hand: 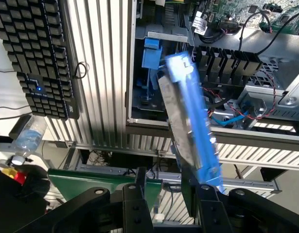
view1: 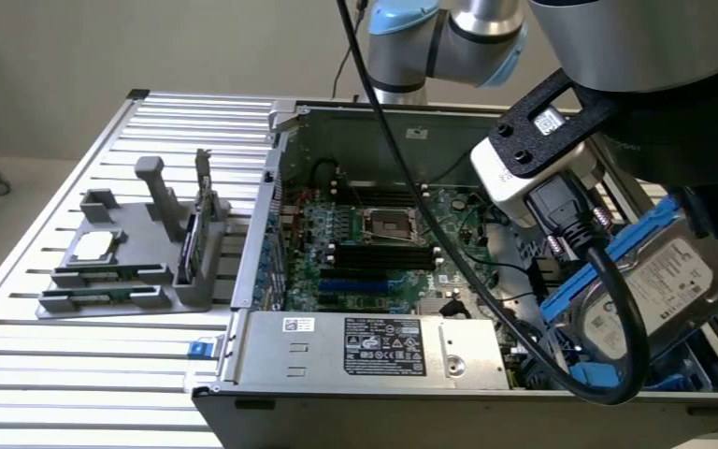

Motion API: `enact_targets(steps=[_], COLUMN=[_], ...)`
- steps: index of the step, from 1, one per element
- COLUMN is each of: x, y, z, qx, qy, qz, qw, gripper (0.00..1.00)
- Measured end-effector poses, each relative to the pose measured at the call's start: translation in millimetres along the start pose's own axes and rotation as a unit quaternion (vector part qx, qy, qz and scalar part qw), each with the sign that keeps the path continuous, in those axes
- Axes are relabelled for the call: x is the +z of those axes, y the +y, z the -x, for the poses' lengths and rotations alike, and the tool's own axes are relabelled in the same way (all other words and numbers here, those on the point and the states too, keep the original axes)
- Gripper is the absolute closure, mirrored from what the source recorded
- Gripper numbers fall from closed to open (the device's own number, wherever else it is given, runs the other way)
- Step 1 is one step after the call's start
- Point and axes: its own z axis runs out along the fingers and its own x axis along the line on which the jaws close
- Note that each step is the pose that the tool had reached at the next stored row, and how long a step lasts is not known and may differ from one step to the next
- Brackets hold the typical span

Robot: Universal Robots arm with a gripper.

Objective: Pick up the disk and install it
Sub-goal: 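Insert the second disk wire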

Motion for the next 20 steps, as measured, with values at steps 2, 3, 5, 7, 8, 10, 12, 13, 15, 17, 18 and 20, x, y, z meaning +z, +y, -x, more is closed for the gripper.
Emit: enact_targets(steps=[2, 3, 5, 7, 8, 10, 12, 13, 15, 17, 18, 20], x=[-0.1, -0.1, -0.1, -0.2, -0.2, -0.2, -0.2, -0.2, -0.2, -0.2, -0.2, -0.2], y=[0.1, 0.1, 0.1, 0.2, 0.2, 0.2, 0.2, 0.2, 0.2, 0.2, 0.2, 0.2], z=[0.0, 0.0, 0.0, 0.0, 0.0, 0.0, 0.0, 0.0, 0.0, 0.0, 0.0, 0.0], qx=[0.0, 0.0, 0.0, 0.0, 0.0, 0.0, 0.0, 0.0, 0.0, 0.0, 0.0, 0.0], qy=[0.0, 0.0, 0.0, 0.0, 0.0, 0.0, -0.0002, -0.0003, -0.0003, -0.0003, -0.0003, -0.0003], qz=[-0.0001, -0.0001, -0.0001, -0.0002, -0.0002, -0.0002, -0.0002, -0.0002, -0.0002, -0.0002, -0.0002, -0.0002], qw=[1.0, 1.0, 1.0, 1.0, 1.0, 1.0, 1.0, 1.0, 1.0, 1.0, 1.0, 1.0], gripper=[0.58, 0.58, 0.58, 0.58, 0.58, 0.58, 0.58, 0.58, 0.58, 0.58, 0.58, 0.58])
